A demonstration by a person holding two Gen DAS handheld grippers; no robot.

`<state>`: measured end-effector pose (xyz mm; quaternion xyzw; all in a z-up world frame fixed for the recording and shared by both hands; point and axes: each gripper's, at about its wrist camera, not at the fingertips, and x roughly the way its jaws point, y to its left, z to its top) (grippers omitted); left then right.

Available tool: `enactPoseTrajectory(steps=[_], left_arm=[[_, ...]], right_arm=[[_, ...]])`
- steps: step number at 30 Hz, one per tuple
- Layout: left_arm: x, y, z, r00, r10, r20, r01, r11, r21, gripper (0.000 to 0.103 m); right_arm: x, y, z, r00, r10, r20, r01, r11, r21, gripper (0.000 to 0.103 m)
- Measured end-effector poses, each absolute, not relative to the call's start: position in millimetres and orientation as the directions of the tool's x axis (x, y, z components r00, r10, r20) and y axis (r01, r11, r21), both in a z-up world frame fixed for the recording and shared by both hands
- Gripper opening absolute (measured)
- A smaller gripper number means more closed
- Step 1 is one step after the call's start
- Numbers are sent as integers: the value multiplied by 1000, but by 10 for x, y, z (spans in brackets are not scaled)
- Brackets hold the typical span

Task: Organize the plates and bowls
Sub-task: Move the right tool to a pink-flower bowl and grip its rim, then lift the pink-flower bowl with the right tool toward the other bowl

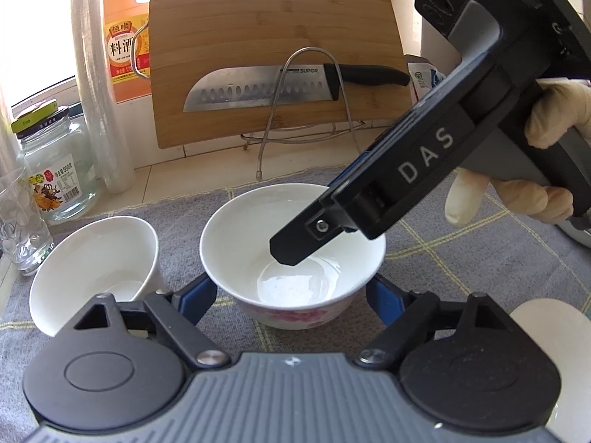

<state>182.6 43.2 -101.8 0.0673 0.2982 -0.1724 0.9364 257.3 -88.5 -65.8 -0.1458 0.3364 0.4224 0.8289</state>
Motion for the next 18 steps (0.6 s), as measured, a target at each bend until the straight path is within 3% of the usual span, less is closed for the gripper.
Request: enactPoseTrajectory(steps=[6,18], left_arm=[[1837,431,-1016,761,-284,-584,364,931,22,87],[1814,413,-980,751,-285,-596,374,927,28,87]], right_arm=[[2615,-876,-667,399,618,-678,-797,599,77,79],[2589,-904,-627,390,625,-676,-783,612,114,79]])
